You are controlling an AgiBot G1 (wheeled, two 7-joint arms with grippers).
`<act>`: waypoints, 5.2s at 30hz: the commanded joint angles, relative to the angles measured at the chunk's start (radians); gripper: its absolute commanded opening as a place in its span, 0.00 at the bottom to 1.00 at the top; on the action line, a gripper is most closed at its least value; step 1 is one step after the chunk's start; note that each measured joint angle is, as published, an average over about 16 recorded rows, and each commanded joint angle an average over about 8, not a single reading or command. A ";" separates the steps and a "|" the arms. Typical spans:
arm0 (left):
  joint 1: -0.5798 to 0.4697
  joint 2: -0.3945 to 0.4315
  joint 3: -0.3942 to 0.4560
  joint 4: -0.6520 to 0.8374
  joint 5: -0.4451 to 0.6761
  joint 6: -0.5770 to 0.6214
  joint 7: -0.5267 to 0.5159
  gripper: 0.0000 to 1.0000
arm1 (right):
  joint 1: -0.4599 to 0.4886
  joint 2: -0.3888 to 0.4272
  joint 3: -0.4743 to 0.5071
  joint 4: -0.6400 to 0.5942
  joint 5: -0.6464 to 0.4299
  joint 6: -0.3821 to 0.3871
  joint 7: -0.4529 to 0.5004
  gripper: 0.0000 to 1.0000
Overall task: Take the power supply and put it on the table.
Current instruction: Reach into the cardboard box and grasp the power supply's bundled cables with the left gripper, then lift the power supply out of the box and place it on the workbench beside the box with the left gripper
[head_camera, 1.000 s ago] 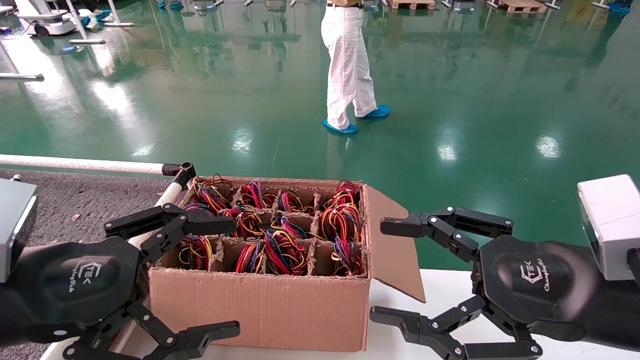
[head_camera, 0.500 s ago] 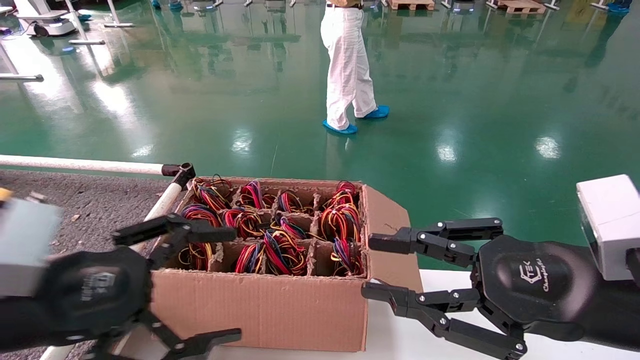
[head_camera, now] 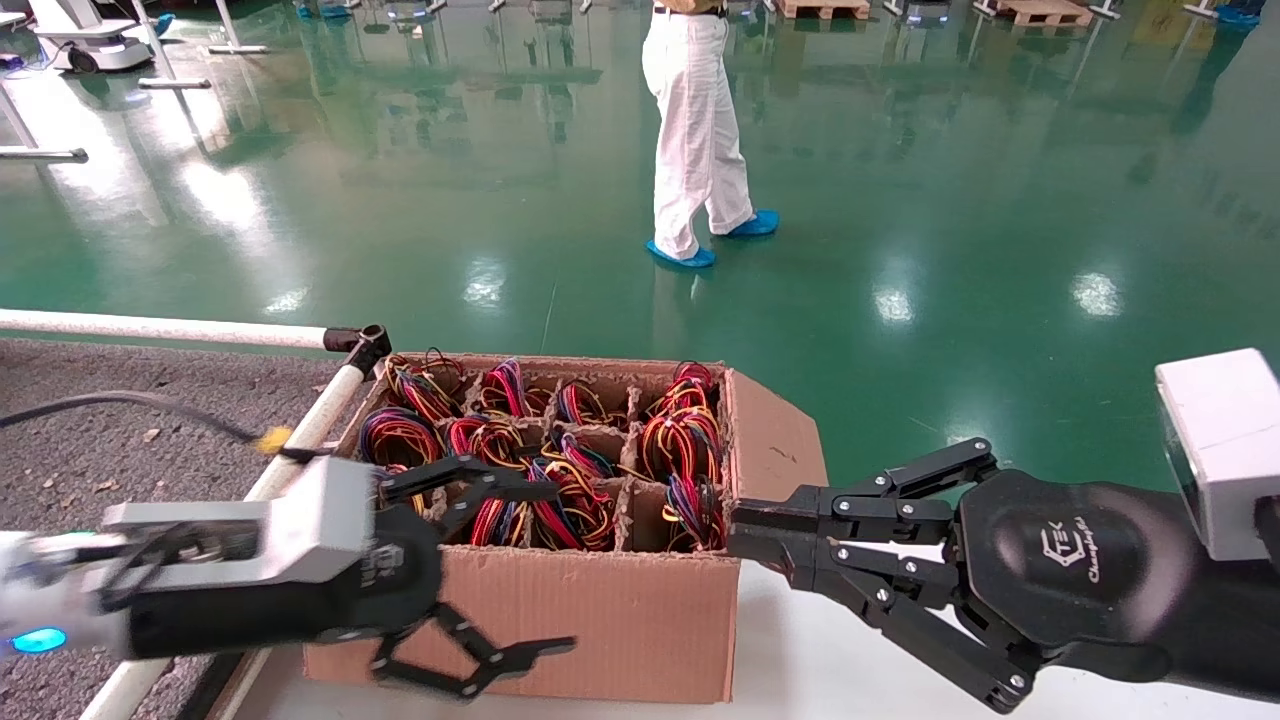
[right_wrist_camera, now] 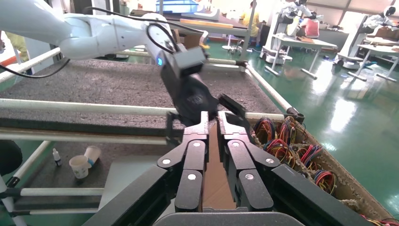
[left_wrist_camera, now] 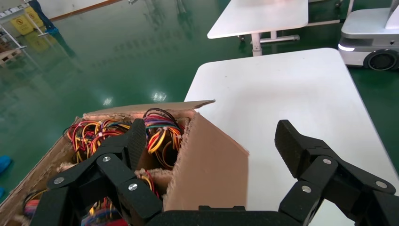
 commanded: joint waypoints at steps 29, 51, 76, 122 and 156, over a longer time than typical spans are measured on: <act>-0.179 0.389 0.100 0.505 0.143 -0.201 -0.014 0.07 | 0.000 0.000 0.000 0.000 0.000 0.000 0.000 0.99; -0.177 0.435 0.076 0.662 0.117 -0.250 0.069 0.00 | 0.000 0.000 0.000 0.000 0.000 0.000 0.000 1.00; -0.207 0.431 0.072 0.752 0.105 -0.225 0.084 0.00 | 0.000 0.000 0.000 0.000 0.000 0.000 0.000 1.00; -0.662 0.251 -0.005 0.799 0.068 -0.480 0.064 0.00 | 0.000 0.000 0.000 0.000 0.000 0.000 0.000 1.00; -0.668 0.136 -0.014 0.870 0.062 -0.437 0.159 0.00 | 0.000 0.000 0.000 0.000 0.000 0.000 0.000 1.00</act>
